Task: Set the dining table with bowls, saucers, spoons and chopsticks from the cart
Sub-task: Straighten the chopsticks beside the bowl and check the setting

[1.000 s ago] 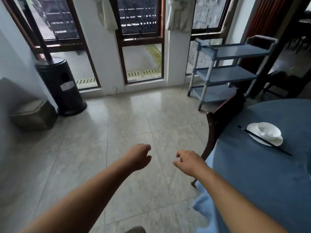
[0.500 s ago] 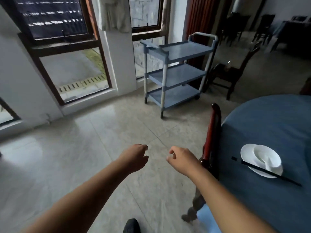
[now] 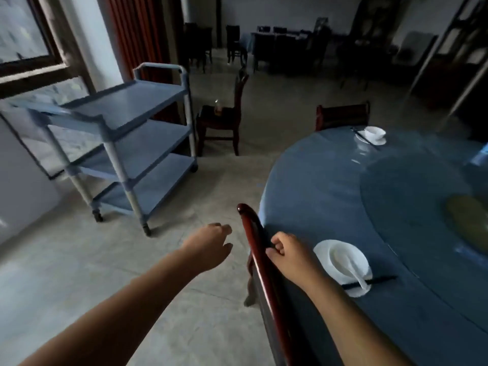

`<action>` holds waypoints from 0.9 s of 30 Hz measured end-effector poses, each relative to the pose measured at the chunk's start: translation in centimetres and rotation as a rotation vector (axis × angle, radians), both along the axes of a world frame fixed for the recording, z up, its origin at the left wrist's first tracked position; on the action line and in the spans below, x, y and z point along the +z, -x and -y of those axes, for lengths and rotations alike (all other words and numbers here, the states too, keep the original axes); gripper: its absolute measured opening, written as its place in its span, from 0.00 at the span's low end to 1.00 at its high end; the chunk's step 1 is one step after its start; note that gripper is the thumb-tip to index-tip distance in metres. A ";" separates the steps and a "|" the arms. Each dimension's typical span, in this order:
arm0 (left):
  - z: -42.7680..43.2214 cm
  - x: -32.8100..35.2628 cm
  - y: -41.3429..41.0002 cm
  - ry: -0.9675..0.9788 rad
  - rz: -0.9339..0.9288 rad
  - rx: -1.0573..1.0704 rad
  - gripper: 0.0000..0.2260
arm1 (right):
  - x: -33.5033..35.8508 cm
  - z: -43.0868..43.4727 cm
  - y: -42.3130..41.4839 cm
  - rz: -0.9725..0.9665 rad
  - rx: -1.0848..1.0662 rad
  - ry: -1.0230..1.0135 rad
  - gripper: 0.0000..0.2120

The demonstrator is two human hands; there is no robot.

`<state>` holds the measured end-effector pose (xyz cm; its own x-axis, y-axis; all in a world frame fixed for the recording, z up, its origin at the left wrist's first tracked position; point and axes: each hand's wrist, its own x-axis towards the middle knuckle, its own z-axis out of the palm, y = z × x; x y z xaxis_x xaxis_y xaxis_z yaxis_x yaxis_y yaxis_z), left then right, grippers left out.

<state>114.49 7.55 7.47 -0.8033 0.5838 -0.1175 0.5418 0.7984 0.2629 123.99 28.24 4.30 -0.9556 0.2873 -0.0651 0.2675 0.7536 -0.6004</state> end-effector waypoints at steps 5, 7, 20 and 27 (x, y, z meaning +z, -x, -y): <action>-9.1 -1.0 6.0 0.025 0.018 -0.214 0.13 | -2.0 -6.5 0.6 0.044 -0.230 0.010 0.14; -12.9 -1.5 7.2 0.073 0.025 -0.314 0.12 | -2.5 -8.6 -0.6 0.067 -0.326 0.028 0.15; -33.9 -10.3 7.0 0.173 0.281 -0.890 0.25 | -7.5 -14.9 -8.8 0.278 -0.975 0.061 0.21; -36.8 -14.4 7.2 0.069 0.669 -0.806 0.33 | -10.8 -15.1 -7.5 0.214 -1.256 0.338 0.16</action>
